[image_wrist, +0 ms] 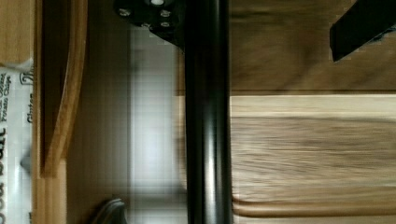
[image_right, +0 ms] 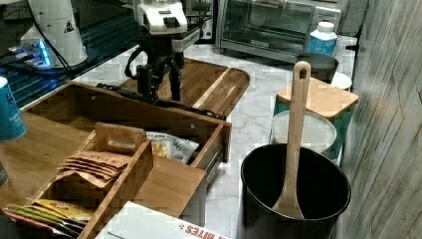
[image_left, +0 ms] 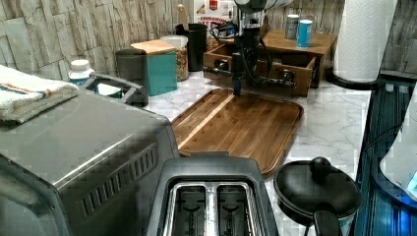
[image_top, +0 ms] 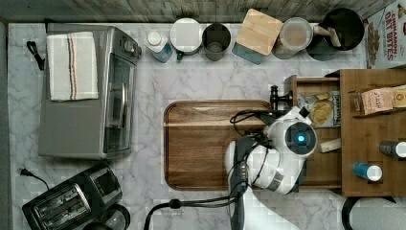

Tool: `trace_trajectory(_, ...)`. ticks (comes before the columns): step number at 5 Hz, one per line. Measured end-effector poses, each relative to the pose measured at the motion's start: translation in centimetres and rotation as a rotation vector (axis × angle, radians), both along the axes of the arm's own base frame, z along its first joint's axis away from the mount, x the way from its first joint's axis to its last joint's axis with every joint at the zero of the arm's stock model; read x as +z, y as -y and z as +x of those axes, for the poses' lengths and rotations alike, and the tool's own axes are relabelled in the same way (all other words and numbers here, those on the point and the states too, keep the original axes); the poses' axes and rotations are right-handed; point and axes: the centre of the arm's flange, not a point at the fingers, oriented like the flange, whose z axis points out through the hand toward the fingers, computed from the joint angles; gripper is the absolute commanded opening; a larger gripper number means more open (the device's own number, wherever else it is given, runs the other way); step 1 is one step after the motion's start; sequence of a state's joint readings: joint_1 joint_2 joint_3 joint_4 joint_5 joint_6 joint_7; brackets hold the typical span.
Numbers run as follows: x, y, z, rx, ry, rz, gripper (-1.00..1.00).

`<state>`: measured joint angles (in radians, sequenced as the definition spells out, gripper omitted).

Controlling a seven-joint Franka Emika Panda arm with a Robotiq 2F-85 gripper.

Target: Open the drawer.

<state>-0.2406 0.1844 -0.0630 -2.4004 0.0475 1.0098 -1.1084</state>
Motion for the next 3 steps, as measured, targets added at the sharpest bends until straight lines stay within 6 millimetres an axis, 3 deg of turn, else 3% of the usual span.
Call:
trace_trajectory(1,-0.1,-3.4,0.5,-0.038,-0.015,0.012,1.00)
trace_trajectory(2,-0.3,-5.0,0.5,-0.070,-0.026,0.015,1.00)
trace_trajectory(3,0.3,-4.6,0.5,-0.081,-0.020,0.014,1.00)
